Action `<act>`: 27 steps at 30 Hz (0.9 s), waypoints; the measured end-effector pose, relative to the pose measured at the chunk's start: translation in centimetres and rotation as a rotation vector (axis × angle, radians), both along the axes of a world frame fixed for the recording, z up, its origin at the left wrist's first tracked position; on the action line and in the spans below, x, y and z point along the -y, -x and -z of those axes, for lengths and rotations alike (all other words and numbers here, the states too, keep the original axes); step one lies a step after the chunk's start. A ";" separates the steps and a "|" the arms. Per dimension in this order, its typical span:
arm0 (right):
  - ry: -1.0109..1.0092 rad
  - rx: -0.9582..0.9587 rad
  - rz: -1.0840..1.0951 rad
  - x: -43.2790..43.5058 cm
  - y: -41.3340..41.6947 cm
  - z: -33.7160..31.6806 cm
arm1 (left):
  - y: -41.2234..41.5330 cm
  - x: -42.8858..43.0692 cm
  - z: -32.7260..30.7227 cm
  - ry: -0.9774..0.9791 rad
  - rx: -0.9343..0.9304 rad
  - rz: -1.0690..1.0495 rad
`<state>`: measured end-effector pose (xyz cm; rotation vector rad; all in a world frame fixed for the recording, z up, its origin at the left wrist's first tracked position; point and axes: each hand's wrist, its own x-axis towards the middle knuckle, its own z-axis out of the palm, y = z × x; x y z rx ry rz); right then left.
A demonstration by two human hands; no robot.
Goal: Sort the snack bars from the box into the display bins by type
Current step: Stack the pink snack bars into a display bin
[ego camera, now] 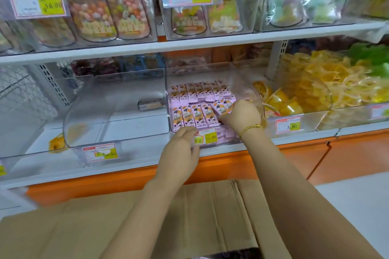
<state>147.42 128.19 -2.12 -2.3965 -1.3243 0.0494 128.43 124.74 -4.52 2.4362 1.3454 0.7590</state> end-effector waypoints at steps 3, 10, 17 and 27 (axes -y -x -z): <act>-0.009 -0.056 -0.034 0.4 0.2 1.0 | 0.0 -0.2 -0.2 0.024 -0.002 0.015; -0.198 0.001 -0.243 4.9 0.7 1.1 | 2.1 3.9 -0.1 0.155 0.276 -0.118; -0.135 -0.236 -0.615 15.5 7.7 5.6 | 10.1 13.5 8.8 0.329 0.547 -0.455; 0.831 -0.091 -0.669 23.6 10.9 24.8 | 14.3 25.5 20.0 0.595 0.013 -0.566</act>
